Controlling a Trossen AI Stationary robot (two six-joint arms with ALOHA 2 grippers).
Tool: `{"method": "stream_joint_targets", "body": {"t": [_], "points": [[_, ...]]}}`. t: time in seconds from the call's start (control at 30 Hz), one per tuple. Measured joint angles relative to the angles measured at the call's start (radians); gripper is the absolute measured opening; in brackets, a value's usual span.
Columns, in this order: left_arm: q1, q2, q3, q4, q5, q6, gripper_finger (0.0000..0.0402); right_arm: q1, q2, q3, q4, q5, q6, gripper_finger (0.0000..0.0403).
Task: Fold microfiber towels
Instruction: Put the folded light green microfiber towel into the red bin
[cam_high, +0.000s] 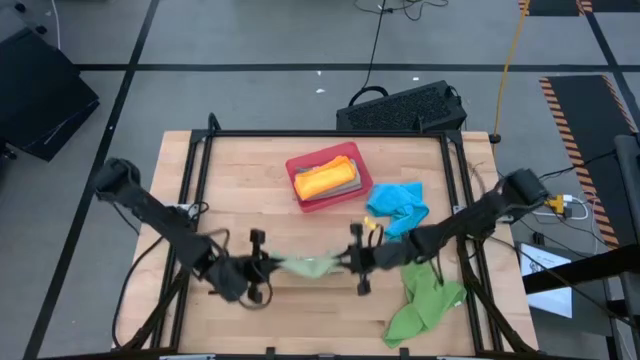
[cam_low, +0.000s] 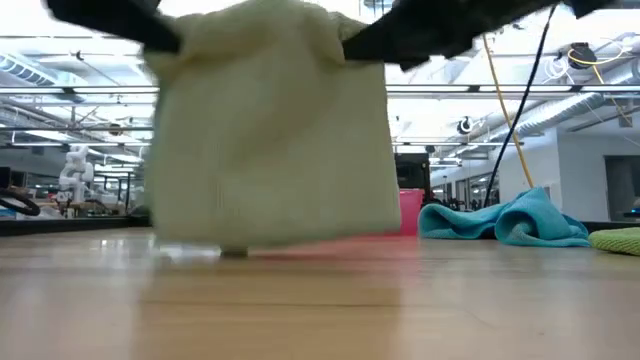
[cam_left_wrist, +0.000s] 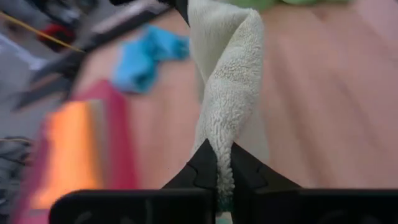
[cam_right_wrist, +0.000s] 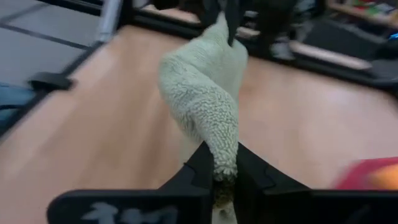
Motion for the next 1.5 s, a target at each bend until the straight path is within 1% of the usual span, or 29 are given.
{"method": "stream_joint_targets", "body": {"t": [0.13, 0.27, 0.33, 0.4, 0.47, 0.53, 0.6, 0.77, 0.93, 1.03, 1.13, 1.23, 1.33, 1.43, 1.5], "points": [[0.103, -0.12, 0.001, 0.0, -0.021, 0.128, 0.0008, -0.091, -0.135, 0.0, -0.067, 0.001, -0.094, 0.0021], [0.227, -0.204, 0.002, 0.0, 0.005, 0.226, 0.0019, -0.194, -0.25, 0.0, -0.137, -0.006, -0.206, 0.0019], [0.296, -0.236, 0.002, -0.001, 0.025, 0.272, 0.0016, -0.249, -0.298, 0.0, -0.167, -0.055, -0.268, 0.002], [0.367, -0.258, 0.002, 0.026, 0.061, 0.306, 0.0008, -0.312, -0.329, 0.0, -0.176, -0.131, -0.301, 0.002], [0.439, -0.261, 0.003, 0.077, 0.131, 0.349, 0.0008, -0.377, -0.346, 0.0, -0.175, -0.211, -0.32, 0.002], [0.504, -0.258, 0.003, 0.116, 0.19, 0.397, 0.0013, -0.444, -0.349, 0.0, -0.17, -0.256, -0.348, 0.002], [0.569, -0.243, 0.003, 0.177, 0.228, 0.44, 0.0016, -0.513, -0.348, 0.0, -0.174, -0.289, -0.363, 0.002], [0.728, -0.207, 0.003, 0.269, 0.31, 0.524, 0.0007, -0.68, -0.334, 0.0, -0.154, -0.419, -0.395, 0.002], [0.88, -0.169, 0.004, 0.328, 0.401, 0.547, 0.0018, -0.848, -0.334, 0.0, -0.144, -0.55, -0.426, 0.002], [0.954, -0.132, 0.004, 0.352, 0.49, 0.541, 0.0009, -0.939, -0.312, 0.001, -0.101, -0.66, -0.413, 0.002], [1.0, -0.086, 0.004, 0.367, 0.544, 0.483, 0.0009, -0.991, -0.264, 0.002, -0.058, -0.789, -0.377, 0.002], [1.005, -0.042, 0.004, 0.393, 0.549, 0.438, 0.0016, -1.011, -0.207, 0.002, -0.02, -0.863, -0.364, 0.002], [0.993, -0.009, 0.003, 0.422, 0.55, 0.395, 0.0011, -1.018, -0.167, 0.002, -0.005, -0.893, -0.363, 0.002], [0.975, 0.005, 0.003, 0.422, 0.513, 0.369, 0.0007, -1.018, -0.153, 0.002, -0.006, -0.896, -0.363, 0.002], [0.961, 0.005, 0.003, 0.422, 0.474, 0.359, 0.0012, -1.018, -0.147, 0.002, -0.001, -0.896, -0.375, 0.002]]}}
